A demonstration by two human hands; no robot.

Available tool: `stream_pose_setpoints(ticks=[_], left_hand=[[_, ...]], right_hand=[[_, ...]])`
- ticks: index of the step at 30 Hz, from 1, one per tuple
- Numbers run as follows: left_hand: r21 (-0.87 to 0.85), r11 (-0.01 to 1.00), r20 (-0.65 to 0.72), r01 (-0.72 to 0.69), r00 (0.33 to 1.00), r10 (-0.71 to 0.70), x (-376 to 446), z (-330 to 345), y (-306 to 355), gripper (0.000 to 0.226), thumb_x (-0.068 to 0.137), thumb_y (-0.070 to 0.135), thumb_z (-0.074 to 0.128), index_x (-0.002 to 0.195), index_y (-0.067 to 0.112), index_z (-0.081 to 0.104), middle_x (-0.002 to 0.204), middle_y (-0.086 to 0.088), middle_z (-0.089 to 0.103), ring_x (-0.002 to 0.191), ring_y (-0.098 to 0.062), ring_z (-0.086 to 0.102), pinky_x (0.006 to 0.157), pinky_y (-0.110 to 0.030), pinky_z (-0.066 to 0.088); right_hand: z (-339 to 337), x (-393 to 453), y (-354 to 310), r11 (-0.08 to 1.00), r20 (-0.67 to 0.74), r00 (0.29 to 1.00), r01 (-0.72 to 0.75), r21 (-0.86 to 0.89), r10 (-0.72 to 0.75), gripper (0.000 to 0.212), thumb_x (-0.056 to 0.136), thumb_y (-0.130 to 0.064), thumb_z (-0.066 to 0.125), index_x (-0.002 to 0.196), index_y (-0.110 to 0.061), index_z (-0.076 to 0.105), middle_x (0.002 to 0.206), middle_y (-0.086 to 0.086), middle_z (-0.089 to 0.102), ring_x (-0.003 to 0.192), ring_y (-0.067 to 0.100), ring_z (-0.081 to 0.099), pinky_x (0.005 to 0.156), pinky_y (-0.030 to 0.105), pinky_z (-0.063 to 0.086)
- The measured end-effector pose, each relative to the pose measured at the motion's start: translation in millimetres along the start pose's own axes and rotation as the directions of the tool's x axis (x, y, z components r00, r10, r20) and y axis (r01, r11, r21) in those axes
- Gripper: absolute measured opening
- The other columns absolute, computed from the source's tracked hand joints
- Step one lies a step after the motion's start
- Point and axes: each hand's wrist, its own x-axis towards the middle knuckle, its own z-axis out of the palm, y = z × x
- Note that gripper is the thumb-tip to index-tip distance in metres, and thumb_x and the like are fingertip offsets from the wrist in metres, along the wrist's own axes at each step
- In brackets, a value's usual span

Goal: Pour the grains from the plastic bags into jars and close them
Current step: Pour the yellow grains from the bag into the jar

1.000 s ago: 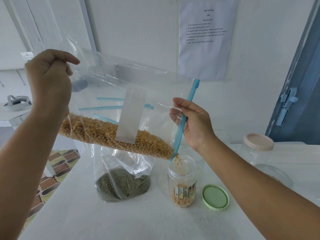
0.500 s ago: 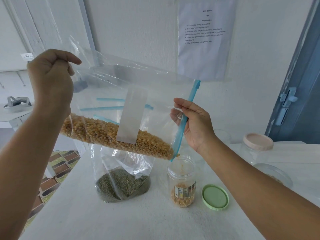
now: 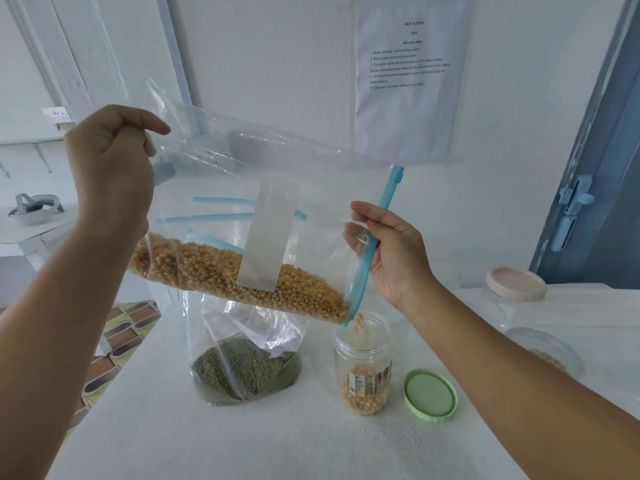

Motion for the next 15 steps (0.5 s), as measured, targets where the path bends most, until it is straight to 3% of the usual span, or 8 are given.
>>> stream_pose_setpoints(ticks=[15], left_hand=[[-0.012,1.000,-0.005,0.008,1.000,-0.008,-6.3,2.2,-1.4,0.043,0.076,0.001,0.041,0.077,0.029,0.074,0.065,-0.001,0.051,0.060,-0.007,0.042,0.055,-0.024,0.029]], right_hand=[[-3.8,-3.7,0.6,1.000,-0.014,1.000,-0.008,-0.007,0.008,0.034,0.103,0.009,0.047,0.102,-0.002,0.079,0.105,0.013,0.072,0.086,0.023,0.071,0.088,0.036,0.061]])
